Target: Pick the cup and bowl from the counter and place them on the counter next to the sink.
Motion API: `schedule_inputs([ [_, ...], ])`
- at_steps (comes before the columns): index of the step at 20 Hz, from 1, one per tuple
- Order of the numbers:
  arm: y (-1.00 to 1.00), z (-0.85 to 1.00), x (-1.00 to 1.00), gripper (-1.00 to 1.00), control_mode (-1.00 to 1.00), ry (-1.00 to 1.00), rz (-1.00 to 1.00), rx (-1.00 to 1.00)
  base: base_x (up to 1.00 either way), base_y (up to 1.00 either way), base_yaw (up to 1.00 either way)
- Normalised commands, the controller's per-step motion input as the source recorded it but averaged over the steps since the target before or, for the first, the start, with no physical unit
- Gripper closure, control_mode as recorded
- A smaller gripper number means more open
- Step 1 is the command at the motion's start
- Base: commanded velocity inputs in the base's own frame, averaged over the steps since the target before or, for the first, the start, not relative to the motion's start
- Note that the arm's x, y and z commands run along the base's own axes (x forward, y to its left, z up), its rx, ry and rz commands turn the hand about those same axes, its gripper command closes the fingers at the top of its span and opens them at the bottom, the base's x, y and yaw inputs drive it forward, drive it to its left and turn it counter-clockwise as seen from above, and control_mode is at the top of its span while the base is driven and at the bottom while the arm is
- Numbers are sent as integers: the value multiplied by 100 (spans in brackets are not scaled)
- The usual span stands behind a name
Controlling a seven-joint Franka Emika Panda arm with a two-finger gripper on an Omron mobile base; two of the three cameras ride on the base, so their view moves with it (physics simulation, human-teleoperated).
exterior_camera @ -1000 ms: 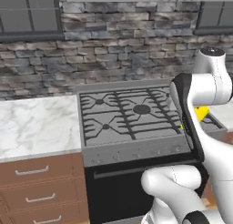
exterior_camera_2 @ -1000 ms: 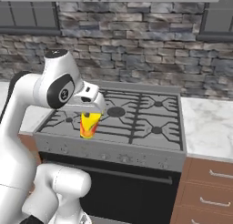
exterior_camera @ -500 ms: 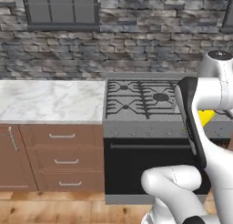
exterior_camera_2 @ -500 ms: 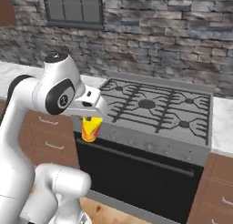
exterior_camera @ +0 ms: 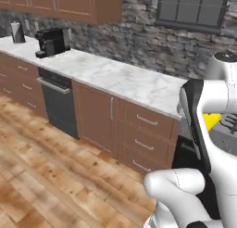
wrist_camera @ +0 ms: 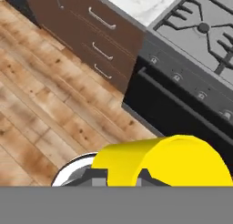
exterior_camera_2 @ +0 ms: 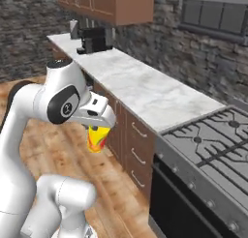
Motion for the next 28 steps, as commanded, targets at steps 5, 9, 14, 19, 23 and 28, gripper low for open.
schedule_inputs([
  [5,0,0,0,100,100,0,0,0,0,0,100],
  [9,0,0,0,100,100,0,0,0,0,0,100],
  [14,0,0,0,100,100,0,0,0,0,0,100],
  [19,0,0,0,100,100,0,0,0,-19,-20,100],
  [23,0,0,0,100,100,0,0,0,-4,-16,100],
  [28,0,0,0,100,100,0,0,0,0,-19,98],
])
